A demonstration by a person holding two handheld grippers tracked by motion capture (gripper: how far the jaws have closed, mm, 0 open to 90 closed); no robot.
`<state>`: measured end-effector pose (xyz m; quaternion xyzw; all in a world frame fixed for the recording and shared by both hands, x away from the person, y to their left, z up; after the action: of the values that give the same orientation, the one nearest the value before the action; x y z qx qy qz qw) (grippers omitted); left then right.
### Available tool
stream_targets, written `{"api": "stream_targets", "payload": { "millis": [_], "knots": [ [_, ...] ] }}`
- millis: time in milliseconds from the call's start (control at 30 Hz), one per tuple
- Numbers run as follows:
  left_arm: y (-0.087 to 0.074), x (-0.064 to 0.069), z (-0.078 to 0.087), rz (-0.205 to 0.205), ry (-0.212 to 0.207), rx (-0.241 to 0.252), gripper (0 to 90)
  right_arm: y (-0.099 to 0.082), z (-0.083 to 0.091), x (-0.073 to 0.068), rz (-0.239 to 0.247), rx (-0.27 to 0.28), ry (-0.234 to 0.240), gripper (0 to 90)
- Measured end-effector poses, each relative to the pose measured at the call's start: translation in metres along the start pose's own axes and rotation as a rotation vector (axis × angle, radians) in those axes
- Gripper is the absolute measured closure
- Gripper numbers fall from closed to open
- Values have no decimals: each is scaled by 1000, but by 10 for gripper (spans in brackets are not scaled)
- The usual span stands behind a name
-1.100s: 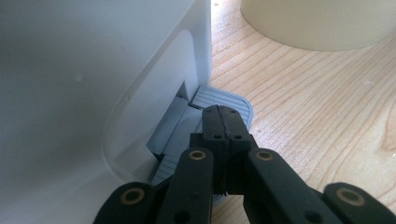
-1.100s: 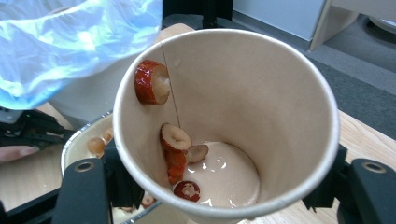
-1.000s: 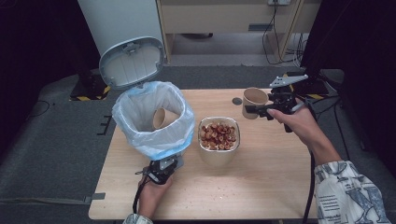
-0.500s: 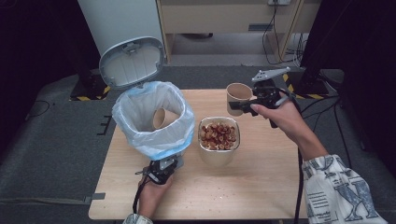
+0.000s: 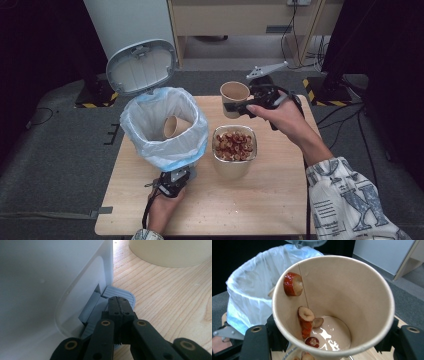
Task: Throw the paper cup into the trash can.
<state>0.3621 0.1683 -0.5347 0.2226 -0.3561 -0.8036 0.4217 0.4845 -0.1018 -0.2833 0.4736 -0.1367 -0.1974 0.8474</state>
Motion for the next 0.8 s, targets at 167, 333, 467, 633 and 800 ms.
{"api": "stream_targets", "payload": {
  "millis": [167,333,467,633,800],
  "knots": [
    [-1,2,0,25,-1,2,896,15,-9,-9,7,2,14,306],
    [-2,6,0,67,-2,2,896,27,-15,-14,1,9,22,305],
    [-2,7,0,61,4,4,896,36,-22,-19,-3,11,26,304],
    [-2,6,0,66,2,6,896,49,-38,-29,12,4,40,301],
    [-2,6,0,66,1,4,896,54,-50,-35,10,7,63,300]
  ]
}}
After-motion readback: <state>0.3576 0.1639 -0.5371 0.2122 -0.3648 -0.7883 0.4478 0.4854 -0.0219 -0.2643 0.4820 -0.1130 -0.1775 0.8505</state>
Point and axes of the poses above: each handheld gripper's, and its own axes: z roughly backward along the jaws, y roughly out of its top, x roughly to its right, the point moved 2 cm from there along -z, roughly forward along the jaws, and after that the axes turned 8 degrees about z, right-handed, at the moved point
